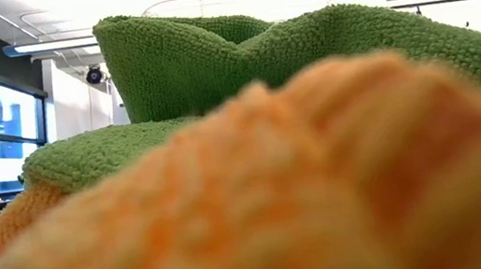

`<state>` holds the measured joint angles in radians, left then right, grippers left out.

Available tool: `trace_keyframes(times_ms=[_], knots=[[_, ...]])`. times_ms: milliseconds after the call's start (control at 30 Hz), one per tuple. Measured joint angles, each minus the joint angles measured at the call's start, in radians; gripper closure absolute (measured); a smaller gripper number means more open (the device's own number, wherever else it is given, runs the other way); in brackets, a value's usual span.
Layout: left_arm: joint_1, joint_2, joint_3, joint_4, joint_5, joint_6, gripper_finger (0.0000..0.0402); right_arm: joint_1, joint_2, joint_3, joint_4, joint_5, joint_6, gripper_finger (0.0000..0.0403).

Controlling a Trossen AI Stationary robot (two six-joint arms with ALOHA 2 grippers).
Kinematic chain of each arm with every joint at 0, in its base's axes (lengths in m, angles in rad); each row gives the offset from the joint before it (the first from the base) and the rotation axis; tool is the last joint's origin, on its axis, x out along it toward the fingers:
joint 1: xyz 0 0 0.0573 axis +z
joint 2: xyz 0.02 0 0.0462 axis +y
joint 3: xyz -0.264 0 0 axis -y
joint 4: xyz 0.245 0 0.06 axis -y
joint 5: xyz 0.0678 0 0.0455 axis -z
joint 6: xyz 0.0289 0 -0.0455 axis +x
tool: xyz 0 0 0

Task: Sort microfiber towel by color & place in baskets
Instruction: Put the yellow microfiber towel into the right transparent bin

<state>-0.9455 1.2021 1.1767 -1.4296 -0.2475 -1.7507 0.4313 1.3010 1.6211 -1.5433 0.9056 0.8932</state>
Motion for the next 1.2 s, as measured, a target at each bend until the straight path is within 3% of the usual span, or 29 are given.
trace_keyframes(times_ms=[200, 467, 567, 767, 1033, 1200], knots=[[0.041, -0.046, 0.0, 0.03, -0.332, 0.254, 0.0261, 0.0, 0.0, 0.0, 0.0, -0.001, 0.054, 0.0403], [0.291, -0.187, -0.021, 0.127, -0.471, 0.724, 0.0261, -0.033, 0.002, 0.0, -0.001, -0.079, 0.144, 0.0403], [0.404, -0.253, -0.044, 0.228, -0.441, 0.925, 0.0261, -0.062, 0.002, 0.0, -0.001, -0.088, 0.172, 0.0403], [0.594, -0.33, -0.115, 0.496, -0.267, 1.276, 0.0261, -0.115, 0.013, -0.029, 0.014, -0.103, 0.191, 0.0403], [0.756, -0.333, -0.197, 0.743, -0.116, 1.492, 0.0261, -0.214, 0.011, -0.237, 0.033, -0.254, 0.303, 0.0403], [0.865, -0.321, -0.199, 0.755, -0.085, 1.579, 0.0261, -0.352, -0.029, -0.377, 0.211, -0.322, 0.244, 0.0403]])
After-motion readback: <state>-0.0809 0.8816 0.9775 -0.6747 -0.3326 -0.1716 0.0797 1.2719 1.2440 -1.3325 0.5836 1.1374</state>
